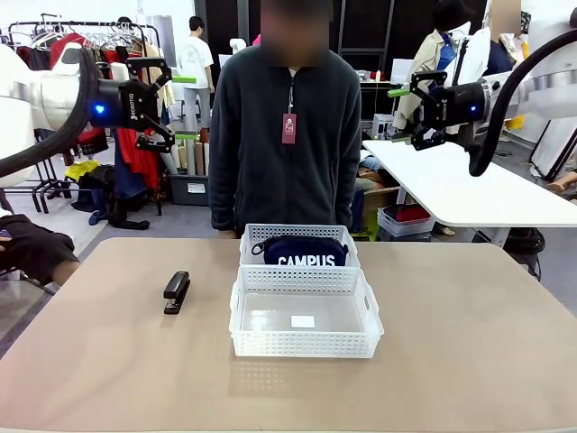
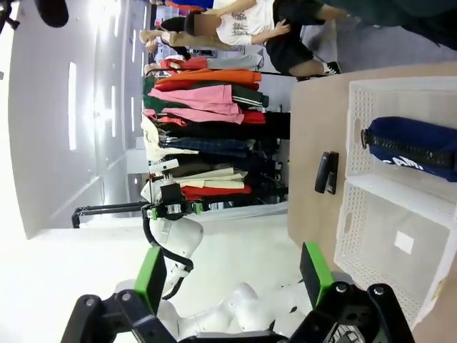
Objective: Distribute items into two baskets.
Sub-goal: Pick up the Stapler that the person points to.
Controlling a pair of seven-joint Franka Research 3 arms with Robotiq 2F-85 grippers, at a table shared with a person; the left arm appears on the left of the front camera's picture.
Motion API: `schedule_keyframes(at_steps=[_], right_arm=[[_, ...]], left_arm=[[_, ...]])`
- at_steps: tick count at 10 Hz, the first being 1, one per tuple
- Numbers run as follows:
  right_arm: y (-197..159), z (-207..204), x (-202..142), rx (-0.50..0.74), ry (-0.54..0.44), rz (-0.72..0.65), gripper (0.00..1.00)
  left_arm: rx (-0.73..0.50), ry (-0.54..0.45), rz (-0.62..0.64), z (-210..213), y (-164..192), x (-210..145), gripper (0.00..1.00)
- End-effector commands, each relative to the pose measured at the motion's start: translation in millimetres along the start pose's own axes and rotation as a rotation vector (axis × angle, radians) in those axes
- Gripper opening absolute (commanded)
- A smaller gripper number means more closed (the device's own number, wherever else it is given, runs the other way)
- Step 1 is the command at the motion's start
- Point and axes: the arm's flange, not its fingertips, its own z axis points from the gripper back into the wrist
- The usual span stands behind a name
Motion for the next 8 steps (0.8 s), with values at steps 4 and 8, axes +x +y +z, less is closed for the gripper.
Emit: schedule_keyframes(at_steps=[4,8], right_arm=[[16.9,11.1,-20.9,0.094,-0.123,-0.123,1.0],[4.5,6.8,-21.1,0.127,-0.053,-0.096,1.0]], left_arm=[[-0.005,0.003,0.003,0.2,-2.3,-0.4,1.0],[-0.005,0.003,0.003,0.2,-2.3,-0.4,1.0]])
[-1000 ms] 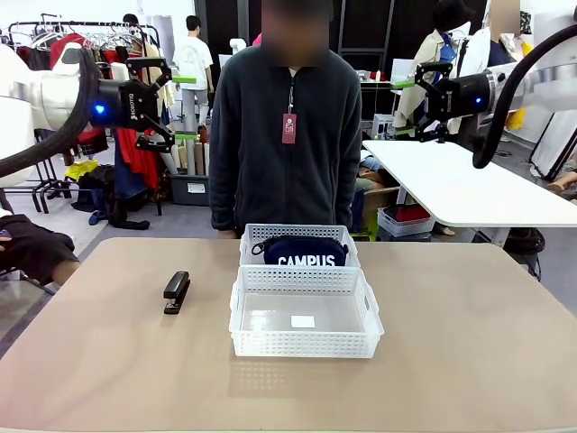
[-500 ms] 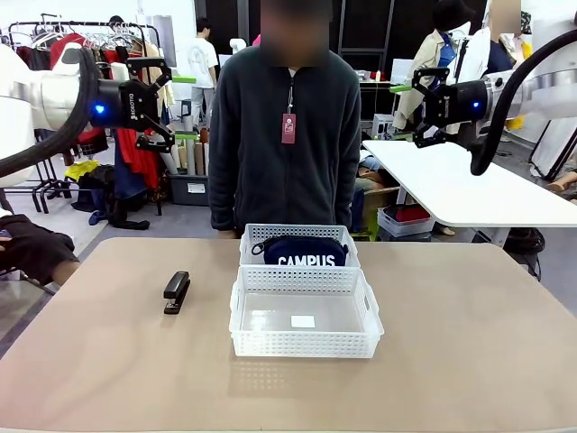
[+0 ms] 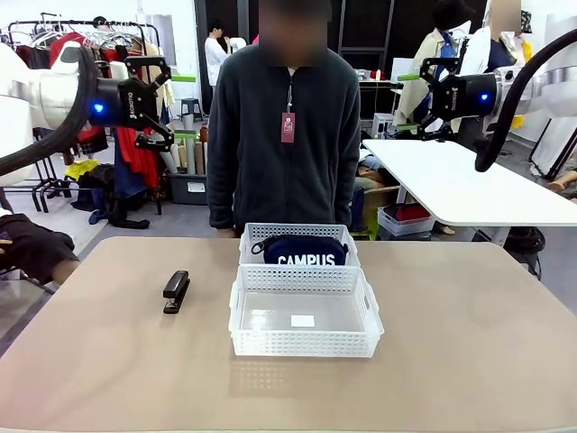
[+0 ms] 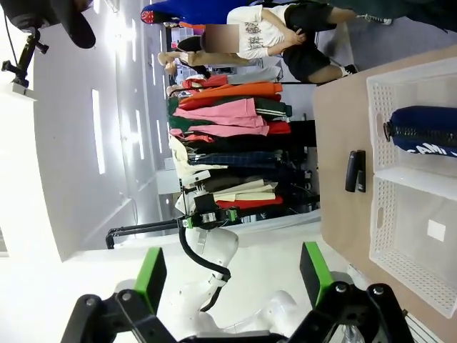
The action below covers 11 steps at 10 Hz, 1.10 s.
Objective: Distribute items into two baskets.
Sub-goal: Pick up the Stapler that the person points to.
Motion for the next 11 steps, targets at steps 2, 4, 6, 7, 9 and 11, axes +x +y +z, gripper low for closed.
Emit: schedule_keyframes(at_steps=[2,4,6,7,9,11], right_arm=[[0.0,0.0,0.0,0.0,0.0,0.0,1.0],[0.0,0.0,0.0,0.0,0.0,0.0,1.0],[0.0,0.0,0.0,0.0,0.0,0.0,1.0],[0.0,0.0,0.0,0.0,0.0,0.0,1.0],[0.0,0.0,0.0,0.0,0.0,0.0,1.0],[0.0,0.0,0.0,0.0,0.0,0.0,1.0]], left_arm=[[-0.005,0.003,0.003,0.2,-2.3,-0.4,1.0],[-0.005,0.003,0.003,0.2,-2.3,-0.4,1.0],[-0.005,0.003,0.003,0.2,-2.3,-0.4,1.0],[-0.005,0.003,0.003,0.2,-2.3,-0.4,1.0],[-0.005,0.003,0.003,0.2,-2.3,-0.4,1.0],[-0.005,0.003,0.003,0.2,-2.3,-0.4,1.0]])
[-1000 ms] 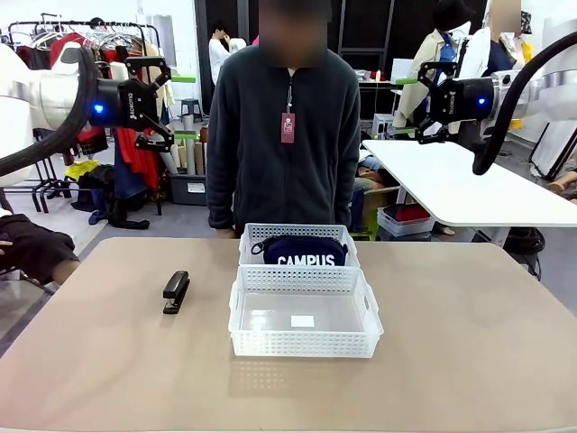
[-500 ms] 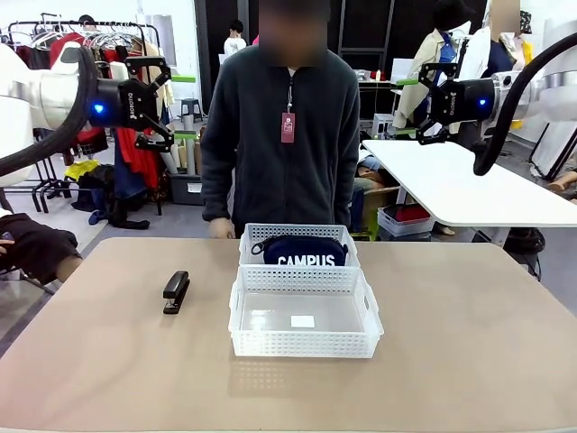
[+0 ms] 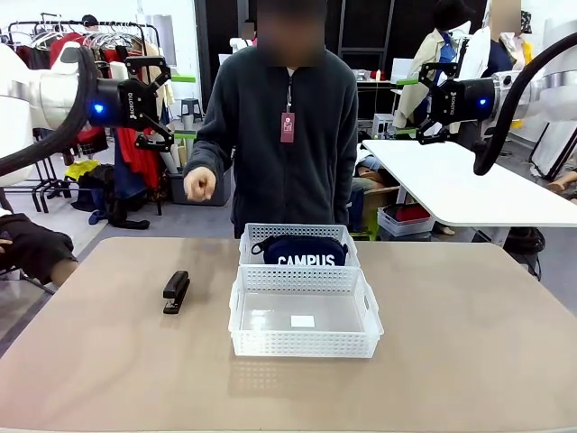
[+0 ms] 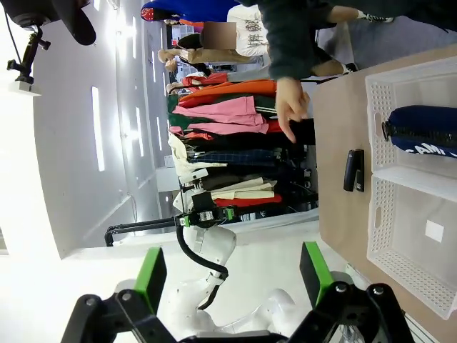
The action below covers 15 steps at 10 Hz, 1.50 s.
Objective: Distribute items into two baskets.
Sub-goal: Pick up the Stapler that the person points to.
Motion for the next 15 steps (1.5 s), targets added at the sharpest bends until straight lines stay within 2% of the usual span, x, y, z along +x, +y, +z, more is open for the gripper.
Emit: schedule_keyframes(at_steps=[1,13,15], right_arm=[[3.8,-0.8,-1.7,0.0,-0.006,-0.007,1.0],[3.8,-0.8,-1.7,0.0,-0.006,-0.007,1.0],[3.8,-0.8,-1.7,0.0,-0.006,-0.007,1.0]], left_arm=[[-0.005,0.003,0.003,0.2,-2.2,-0.3,1.0],[-0.005,0.003,0.003,0.2,-2.2,-0.3,1.0],[0.049,-0.024,0.007,4.2,-6.1,-0.1,1.0]])
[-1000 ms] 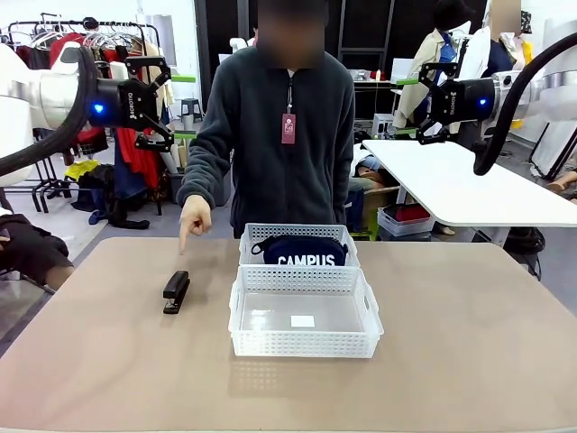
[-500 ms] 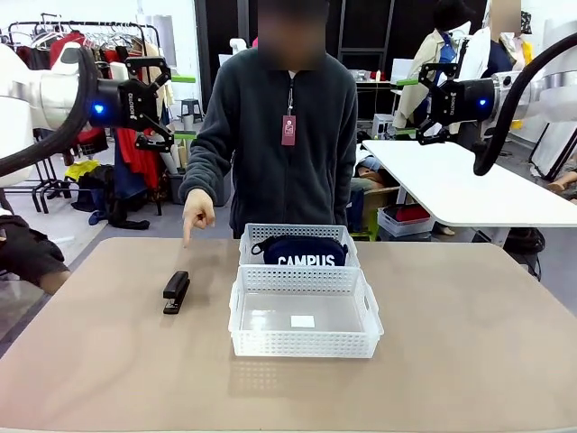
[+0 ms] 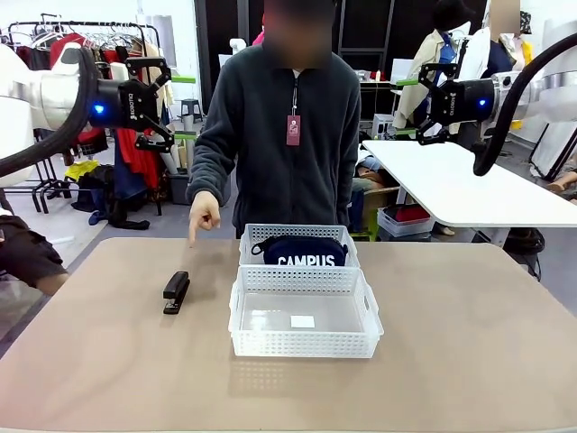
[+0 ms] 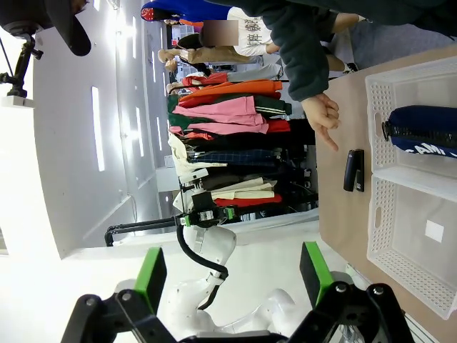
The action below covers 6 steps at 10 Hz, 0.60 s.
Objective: Distribute items into two baskets.
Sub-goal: Pick up the Stapler that the person points to.
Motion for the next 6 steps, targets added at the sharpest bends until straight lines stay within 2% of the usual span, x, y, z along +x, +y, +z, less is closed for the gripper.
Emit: schedule_keyframes(at_steps=[1,3,6], right_arm=[[3.8,-0.8,-1.7,0.0,-0.006,-0.007,1.0],[3.8,-0.8,-1.7,0.0,-0.006,-0.007,1.0],[3.8,-0.8,-1.7,0.0,-0.006,-0.007,1.0]], left_arm=[[0.051,-0.029,0.036,-6.7,-4.7,-0.6,1.0],[0.147,0.009,0.016,4.8,-6.6,7.9,1.0],[0.477,0.003,-0.089,-5.6,10.8,10.8,1.0]])
